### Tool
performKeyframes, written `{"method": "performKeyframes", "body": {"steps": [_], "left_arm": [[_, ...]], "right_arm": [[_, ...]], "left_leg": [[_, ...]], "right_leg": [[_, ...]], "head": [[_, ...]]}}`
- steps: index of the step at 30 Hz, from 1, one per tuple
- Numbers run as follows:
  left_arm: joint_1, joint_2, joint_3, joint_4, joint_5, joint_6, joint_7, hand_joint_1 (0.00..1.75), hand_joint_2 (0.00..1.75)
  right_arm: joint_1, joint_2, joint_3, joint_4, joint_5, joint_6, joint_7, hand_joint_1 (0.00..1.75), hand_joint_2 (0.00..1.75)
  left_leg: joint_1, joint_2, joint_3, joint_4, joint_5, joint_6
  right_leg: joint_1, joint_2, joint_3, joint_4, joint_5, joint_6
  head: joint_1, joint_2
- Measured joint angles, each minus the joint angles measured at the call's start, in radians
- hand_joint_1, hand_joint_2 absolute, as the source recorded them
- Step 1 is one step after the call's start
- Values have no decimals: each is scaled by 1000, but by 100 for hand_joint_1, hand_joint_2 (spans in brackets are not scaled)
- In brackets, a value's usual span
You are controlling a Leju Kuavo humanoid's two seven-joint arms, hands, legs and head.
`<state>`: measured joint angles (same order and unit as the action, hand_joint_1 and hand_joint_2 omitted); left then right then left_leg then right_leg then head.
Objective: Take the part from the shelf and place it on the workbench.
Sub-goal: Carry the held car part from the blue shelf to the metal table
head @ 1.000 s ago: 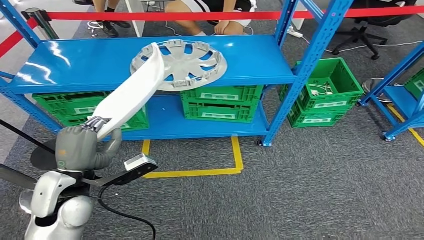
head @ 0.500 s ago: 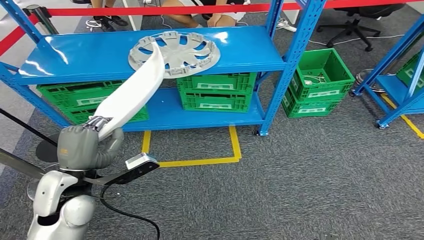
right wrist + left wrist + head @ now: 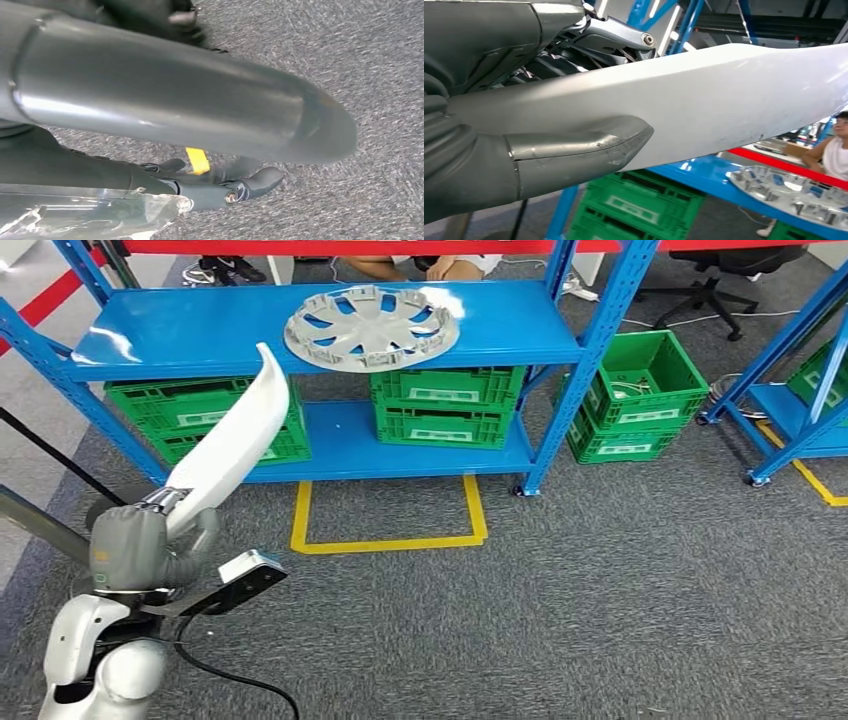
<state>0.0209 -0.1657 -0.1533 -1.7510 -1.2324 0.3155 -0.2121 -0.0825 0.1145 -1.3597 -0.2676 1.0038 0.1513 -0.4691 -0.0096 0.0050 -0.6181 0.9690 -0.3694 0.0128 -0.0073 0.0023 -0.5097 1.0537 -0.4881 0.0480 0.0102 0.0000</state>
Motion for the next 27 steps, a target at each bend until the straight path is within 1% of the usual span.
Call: {"method": "performKeyframes", "body": {"steps": [1, 2, 3, 4, 5, 6, 7, 8, 9, 10, 11, 12, 13, 14, 15, 16, 17, 18, 19, 20, 21, 22, 23, 24, 25, 26, 27], "left_arm": [[2, 0, 7, -1, 0, 0, -2, 175, 175], [4, 0, 13, -2, 0, 0, -4, 175, 175], [7, 0, 18, -3, 0, 0, -7, 175, 175], [11, 0, 24, -5, 0, 0, -10, 175, 175], [16, 0, 30, -7, 3, 0, -14, 175, 175], [21, 1, 38, -10, 8, 0, -18, 175, 175], [26, 2, 47, -13, 16, 0, -22, 175, 175], [31, 4, 58, -17, 26, 0, -27, 175, 175], [37, 6, 69, -20, 37, 0, -31, 175, 175], [42, 8, 79, -23, 45, 0, -35, 175, 175], [47, 9, 89, -26, 50, 0, -38, 175, 175], [50, 10, 95, -29, 53, -1, -40, 175, 175], [51, 10, 101, -31, 55, -2, -42, 175, 175], [51, 11, 107, -33, 58, -6, -44, 175, 175], [50, 10, 113, -34, 64, -12, -48, 175, 175], [49, 10, 120, -35, 72, -21, -53, 175, 175], [48, 10, 127, -36, 85, -32, -59, 175, 175], [47, 9, 134, -36, 100, -42, -66, 175, 175], [45, 9, 142, -35, 115, -52, -72, 175, 175], [42, 8, 149, -35, 127, -62, -78, 175, 175], [39, 7, 156, -35, 137, -70, -84, 175, 175], [35, 5, 163, -35, 145, -78, -89, 175, 175], [32, 4, 170, -34, 151, -85, -95, 175, 175], [30, 2, 176, -34, 156, -90, -100, 175, 175], [29, 0, 182, -33, 160, -94, -105, 175, 175], [28, -1, 187, -32, 162, -97, -108, 175, 175], [26, -2, 191, -31, 163, -98, -110, 175, 175]], "right_arm": [[-4, 0, 0, 0, 0, 0, -2, 0, 0], [-6, 1, 1, 0, 0, -1, -4, 0, 0], [-7, 3, 2, 0, 1, -1, -6, 0, 0], [-7, 4, 3, 0, 2, -2, -7, 0, 0], [-6, 6, 4, 0, 4, -5, -8, 0, 0], [-6, 7, 7, 1, 9, -8, -12, 0, 0], [-7, 7, 11, 1, 15, -12, -17, 0, 0], [-7, 8, 15, 1, 22, -15, -25, 0, 0], [-6, 8, 20, 1, 29, -15, -32, 0, 0], [-5, 8, 25, 1, 34, -15, -37, 0, 0], [-4, 8, 29, 1, 36, -14, -41, 0, 0], [-3, 8, 31, 1, 38, -12, -43, 0, 0], [-2, 8, 35, 1, 39, -9, -44, 0, 0], [-3, 8, 38, 1, 39, -5, -45, 0, 0], [-4, 8, 40, 1, 39, -1, -45, 0, 0], [-6, 9, 42, 1, 39, 2, -45, 0, 0], [-7, 9, 44, 1, 39, 4, -44, 0, 0], [-7, 10, 45, 1, 39, 5, -43, 0, 0], [-5, 12, 46, 1, 40, 5, -40, 0, 0], [-3, 13, 48, 1, 41, 5, -37, 0, 0], [-1, 15, 49, 1, 42, 5, -34, 0, 0], [0, 18, 49, 1, 43, 5, -31, 0, 0], [0, 21, 50, 1, 45, 5, -29, 0, 0], [0, 24, 51, 1, 47, 5, -27, 0, 0], [1, 26, 52, 1, 48, 4, -26, 0, 0], [2, 28, 53, 1, 49, 3, -25, 0, 0], [3, 30, 55, 1, 49, 1, -24, 0, 0]], "left_leg": [[0, 1, -4, 0, 10, -5], [1, 2, -8, -2, 20, -10], [2, 2, -11, -3, 30, -16], [4, 1, -15, -3, 30, -23], [4, -1, -24, 8, 13, -30], [5, -3, -35, 38, -20, -37], [7, -4, -52, 88, -69, -42], [8, -4, -71, 156, -118, -47], [10, -4, -88, 224, -154, -50], [11, -4, -94, 273, -169, -52], [12, -4, -84, 288, -163, -54], [13, -4, -56, 265, -140, -54], [15, -5, -9, 205, -111, -55], [16, -11, 42, 132, -95, -55], [17, -18, 84, 65, -91, -52], [17, -24, 110, 19, -94, -48], [15, -28, 118, -2, -101, -43], [14, -26, 114, -7, -100, -35], [15, -19, 108, -7, -95, -27], [16, -12, 102, -8, -90, -17], [17, -5, 97, -9, -83, -8], [18, 2, 91, -10, -77, -1], [17, 10, 84, -9, -71, 3], [16, 18, 76, -9, -65, 5], [15, 27, 69, -9, -59, 5], [14, 37, 62, -8, -54, 5], [14, 46, 56, -7, -50, 3]], "right_leg": [[3, 0, 29, -49, -8, -3], [6, 1, 40, -73, -14, -6], [7, 2, 31, -77, -8, -9], [7, 2, 23, -77, 1, -15], [5, 1, 16, -78, 10, -22], [2, 0, 6, -80, 21, -29], [0, 0, -2, -79, 31, -35], [0, 0, -15, -78, 41, -39], [0, 1, -29, -76, 51, -40], [0, 1, -44, -73, 60, -40], [-1, 2, -59, -71, 69, -37], [-2, 2, -73, -68, 78, -34], [-4, 4, -84, -65, 85, -29], [-4, 5, -95, -61, 92, -24], [-3, 6, -104, -59, 99, -19], [-2, 8, -111, -57, 107, -14], [-2, 10, -118, -58, 115, -9], [-2, 14, -122, -60, 123, -4], [-3, 16, -128, -61, 125, 1], [-3, 16, -137, -53, 114, 6], [-4, 14, -151, -25, 88, 10], [-5, 11, -171, 23, 48, 13], [-5, 8, -195, 91, 3, 16], [-5, 7, -218, 162, -32, 19], [-5, 6, -230, 216, -48, 21], [-5, 5, -225, 236, -44, 21], [-5, 2, -198, 216, -25, 20]], "head": [[0, 0], [0, 0], [0, 0], [1, 0], [0, 0], [-1, 0], [-2, 0], [-4, 0], [-4, 0], [-4, 0], [-4, 0], [-4, 0], [-5, 0], [-5, 0], [-4, 0], [-4, 0], [-4, 0], [-4, 0], [-4, 0], [-2, 0], [0, 0], [2, 0], [5, 0], [6, 0], [6, 0], [6, 0], [6, 0]]}}
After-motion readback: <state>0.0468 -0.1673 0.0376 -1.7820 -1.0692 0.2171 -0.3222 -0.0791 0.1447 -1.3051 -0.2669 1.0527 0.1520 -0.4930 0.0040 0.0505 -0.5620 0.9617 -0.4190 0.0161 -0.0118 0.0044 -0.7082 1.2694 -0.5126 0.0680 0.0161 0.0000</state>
